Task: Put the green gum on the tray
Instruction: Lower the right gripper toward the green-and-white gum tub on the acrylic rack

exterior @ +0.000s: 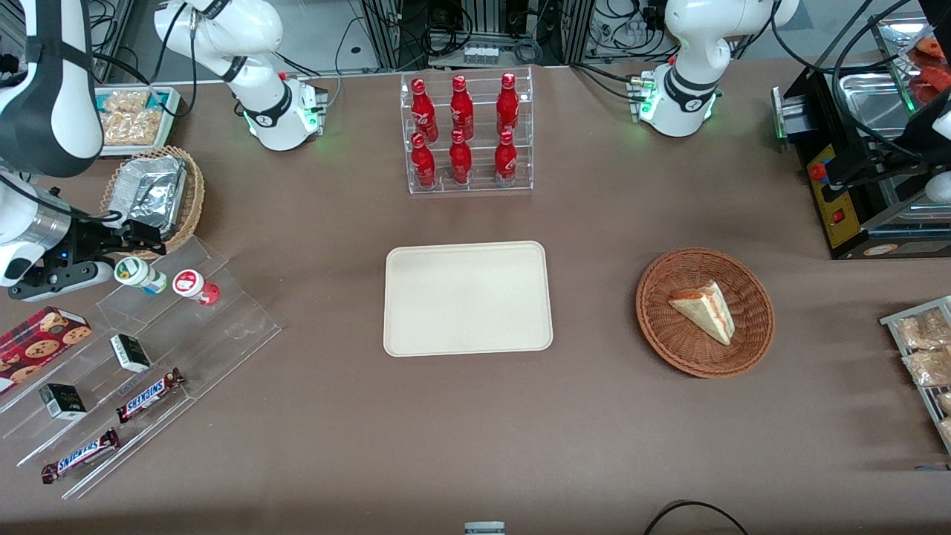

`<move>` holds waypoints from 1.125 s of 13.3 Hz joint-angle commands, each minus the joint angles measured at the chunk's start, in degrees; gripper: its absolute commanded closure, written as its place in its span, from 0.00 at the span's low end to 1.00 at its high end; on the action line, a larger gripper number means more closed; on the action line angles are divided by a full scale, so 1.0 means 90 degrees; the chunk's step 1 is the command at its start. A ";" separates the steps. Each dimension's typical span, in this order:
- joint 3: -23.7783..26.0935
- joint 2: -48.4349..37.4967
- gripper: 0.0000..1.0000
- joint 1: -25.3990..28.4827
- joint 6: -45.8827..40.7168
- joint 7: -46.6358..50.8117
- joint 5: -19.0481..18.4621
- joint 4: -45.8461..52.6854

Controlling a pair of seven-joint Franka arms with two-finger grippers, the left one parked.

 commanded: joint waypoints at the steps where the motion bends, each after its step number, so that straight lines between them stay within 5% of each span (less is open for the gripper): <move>1: 0.0012 -0.0343 0.00 -0.0221 0.0699 -0.1113 -0.0134 -0.0620; 5: 0.0012 -0.0323 0.00 -0.0573 0.1637 -0.2325 -0.0134 -0.1128; 15: -0.0017 -0.0245 0.00 -0.0906 0.2488 -0.2943 -0.0134 -0.1666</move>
